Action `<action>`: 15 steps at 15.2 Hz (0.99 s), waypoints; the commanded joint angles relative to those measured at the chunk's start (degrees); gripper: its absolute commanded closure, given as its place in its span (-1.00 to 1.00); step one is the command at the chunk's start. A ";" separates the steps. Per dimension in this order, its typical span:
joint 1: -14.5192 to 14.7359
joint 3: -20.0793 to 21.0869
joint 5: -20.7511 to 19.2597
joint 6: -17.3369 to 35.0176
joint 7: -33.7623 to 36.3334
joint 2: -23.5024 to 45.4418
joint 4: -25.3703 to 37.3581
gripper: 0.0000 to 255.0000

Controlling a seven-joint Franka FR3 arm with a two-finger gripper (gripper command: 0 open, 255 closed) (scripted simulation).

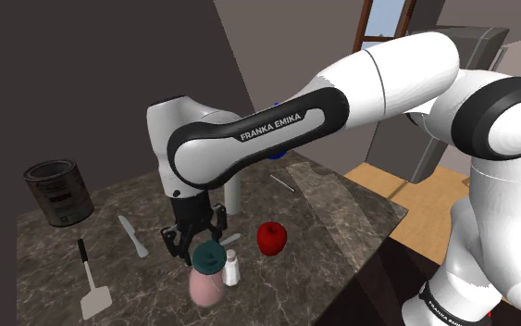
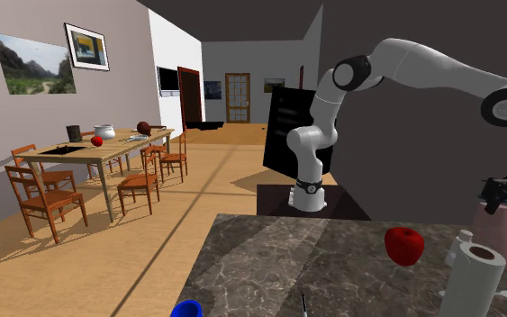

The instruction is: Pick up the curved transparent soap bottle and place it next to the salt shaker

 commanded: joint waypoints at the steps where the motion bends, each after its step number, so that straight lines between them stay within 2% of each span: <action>1: 0.01 -0.03 -0.02 1.29 -0.13 0.34 -0.96 1.00; 8: 0.01 -0.03 -0.02 1.29 -0.13 0.34 -0.96 1.00; 9: 0.01 -0.03 -0.02 1.29 -0.13 0.33 -0.96 -1.00; 14: 0.01 -0.03 -0.02 1.29 -0.13 0.34 -0.96 -1.00; 15: -0.11 -0.08 -0.06 -0.57 -0.09 0.18 0.73 -1.00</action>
